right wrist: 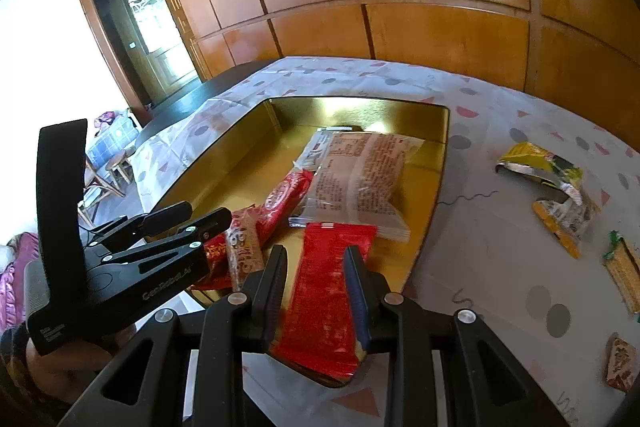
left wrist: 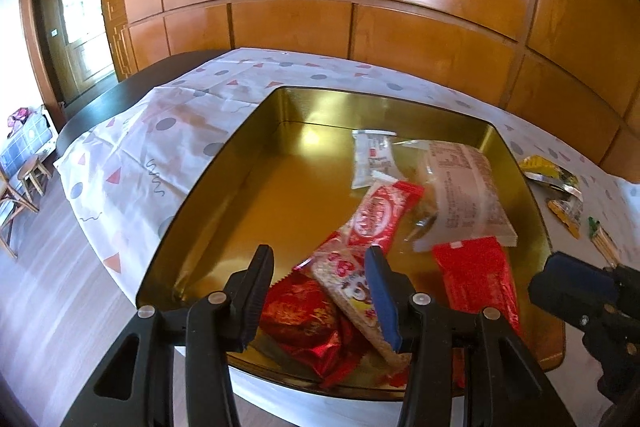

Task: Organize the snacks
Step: 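Carry the puffed rice bar into the gold tray and open the right tool, then move the left tool toward the yellow snack packet on the bed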

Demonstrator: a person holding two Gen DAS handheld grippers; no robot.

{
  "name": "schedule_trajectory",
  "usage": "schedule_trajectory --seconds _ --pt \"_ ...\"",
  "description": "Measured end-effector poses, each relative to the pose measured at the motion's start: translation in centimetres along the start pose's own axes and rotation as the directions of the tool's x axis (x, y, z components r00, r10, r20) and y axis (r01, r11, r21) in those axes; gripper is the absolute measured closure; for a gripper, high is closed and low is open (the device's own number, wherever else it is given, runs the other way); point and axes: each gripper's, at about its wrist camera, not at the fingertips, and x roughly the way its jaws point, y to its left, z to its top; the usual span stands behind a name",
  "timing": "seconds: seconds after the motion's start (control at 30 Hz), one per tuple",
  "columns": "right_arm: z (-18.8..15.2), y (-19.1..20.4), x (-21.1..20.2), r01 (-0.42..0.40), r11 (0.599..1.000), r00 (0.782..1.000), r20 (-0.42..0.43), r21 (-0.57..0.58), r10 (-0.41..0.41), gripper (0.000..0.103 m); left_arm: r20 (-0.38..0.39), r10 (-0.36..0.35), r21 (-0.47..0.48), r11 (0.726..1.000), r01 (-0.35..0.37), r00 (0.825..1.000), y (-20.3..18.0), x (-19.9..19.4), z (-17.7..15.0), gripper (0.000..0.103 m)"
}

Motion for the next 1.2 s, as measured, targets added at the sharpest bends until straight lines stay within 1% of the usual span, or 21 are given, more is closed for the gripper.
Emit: schedule_trajectory --seconds 0.17,0.37,0.57,0.7,0.9,1.07,1.2 --pt "-0.2 -0.4 -1.2 0.037 0.999 0.999 0.039 -0.015 -0.037 0.073 0.004 -0.012 0.023 1.000 0.011 1.000 -0.8 -0.5 -0.1 0.054" --pt "-0.4 -1.8 -2.4 0.070 0.998 0.995 0.073 0.009 -0.070 0.073 0.008 -0.021 0.052 0.998 0.021 1.000 -1.8 -1.0 -0.2 0.054" --pt "-1.0 -4.5 -4.2 0.117 0.991 0.987 0.101 0.064 -0.123 0.073 0.012 -0.039 0.083 0.996 0.038 0.999 -3.0 -1.4 -0.2 0.054" --pt "-2.0 -7.2 -5.3 0.160 0.979 0.979 0.104 0.129 -0.174 0.073 0.016 -0.062 0.112 0.992 0.060 0.998 -4.1 -1.7 -0.2 0.054" --pt "-4.3 -12.0 -7.2 0.247 0.943 0.960 0.078 0.224 -0.270 0.073 0.011 -0.101 0.161 0.982 0.098 0.995 -6.2 -2.1 -0.1 0.054" --pt "-6.9 -16.3 -8.8 0.316 0.896 0.938 0.039 0.311 -0.344 0.073 0.005 -0.142 0.203 0.969 0.138 0.990 -8.1 -2.4 0.0 0.054" --pt "-8.6 -19.0 -10.5 0.360 0.855 0.917 0.028 0.372 -0.399 0.073 -0.008 -0.173 0.234 0.957 0.170 0.985 -9.7 -2.5 -0.2 0.054"
